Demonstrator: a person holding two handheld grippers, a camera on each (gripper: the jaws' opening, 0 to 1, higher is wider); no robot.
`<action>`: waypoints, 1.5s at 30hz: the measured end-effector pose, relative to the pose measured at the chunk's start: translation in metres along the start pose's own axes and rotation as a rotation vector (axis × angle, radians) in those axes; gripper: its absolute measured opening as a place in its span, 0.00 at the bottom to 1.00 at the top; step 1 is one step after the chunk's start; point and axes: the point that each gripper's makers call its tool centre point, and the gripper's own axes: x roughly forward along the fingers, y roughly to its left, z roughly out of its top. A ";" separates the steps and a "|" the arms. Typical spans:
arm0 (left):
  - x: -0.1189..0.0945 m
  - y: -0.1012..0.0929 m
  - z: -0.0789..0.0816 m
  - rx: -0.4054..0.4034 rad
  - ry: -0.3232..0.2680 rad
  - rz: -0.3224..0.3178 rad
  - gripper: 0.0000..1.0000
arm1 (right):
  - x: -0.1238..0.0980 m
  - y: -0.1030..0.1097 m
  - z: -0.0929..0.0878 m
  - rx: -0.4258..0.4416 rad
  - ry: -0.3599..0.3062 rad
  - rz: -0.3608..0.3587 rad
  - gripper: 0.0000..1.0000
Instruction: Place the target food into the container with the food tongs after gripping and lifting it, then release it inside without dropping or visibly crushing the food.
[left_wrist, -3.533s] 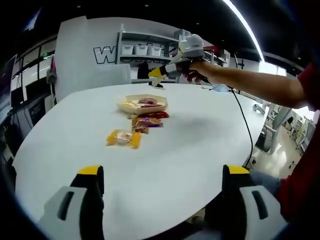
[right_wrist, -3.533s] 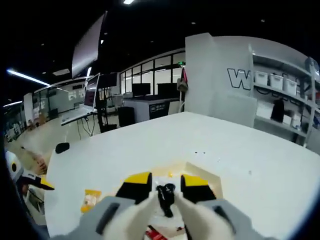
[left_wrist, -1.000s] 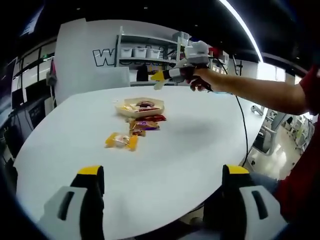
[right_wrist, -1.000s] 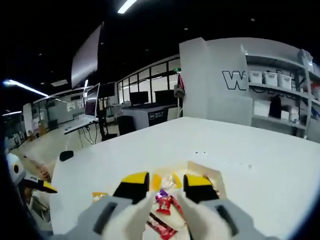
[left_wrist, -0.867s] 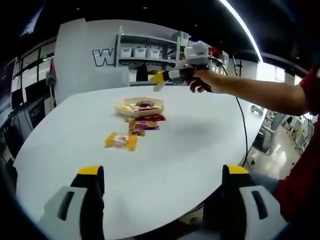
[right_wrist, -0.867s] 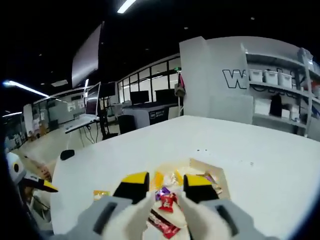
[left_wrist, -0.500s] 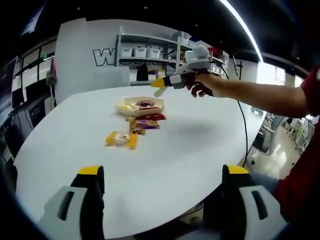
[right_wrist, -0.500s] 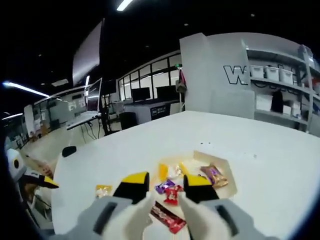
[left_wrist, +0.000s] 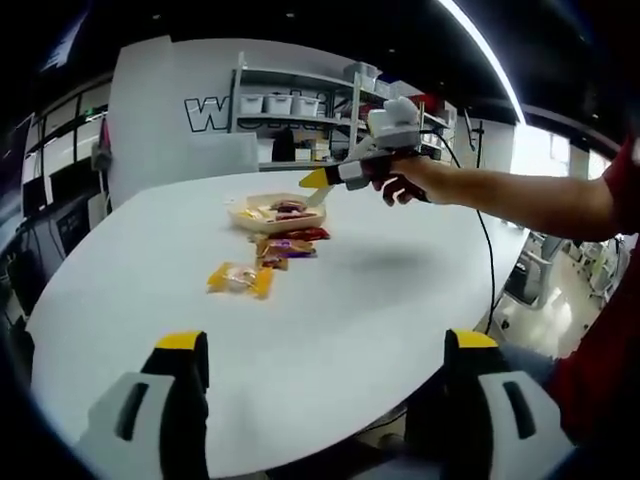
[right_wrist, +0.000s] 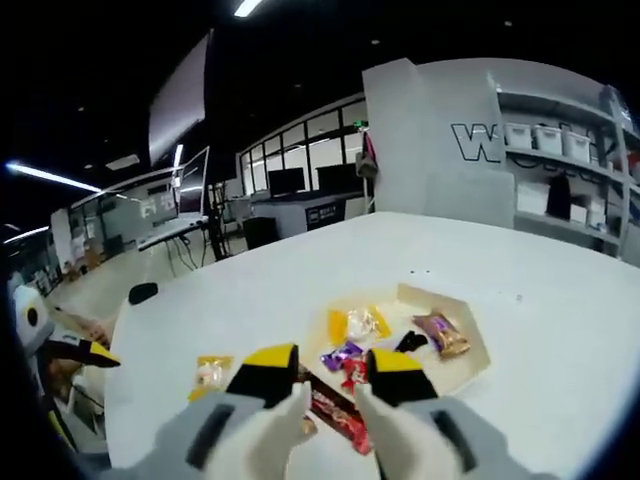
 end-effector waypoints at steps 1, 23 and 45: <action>0.000 0.000 0.000 0.000 0.000 0.001 0.96 | 0.001 0.001 -0.001 0.000 0.001 0.001 0.22; -0.002 0.001 -0.001 0.000 0.000 0.004 0.95 | 0.006 0.024 -0.019 -0.024 0.042 0.051 0.22; -0.004 -0.001 -0.002 0.005 0.004 0.002 0.95 | 0.011 0.035 -0.046 -0.047 0.104 0.076 0.21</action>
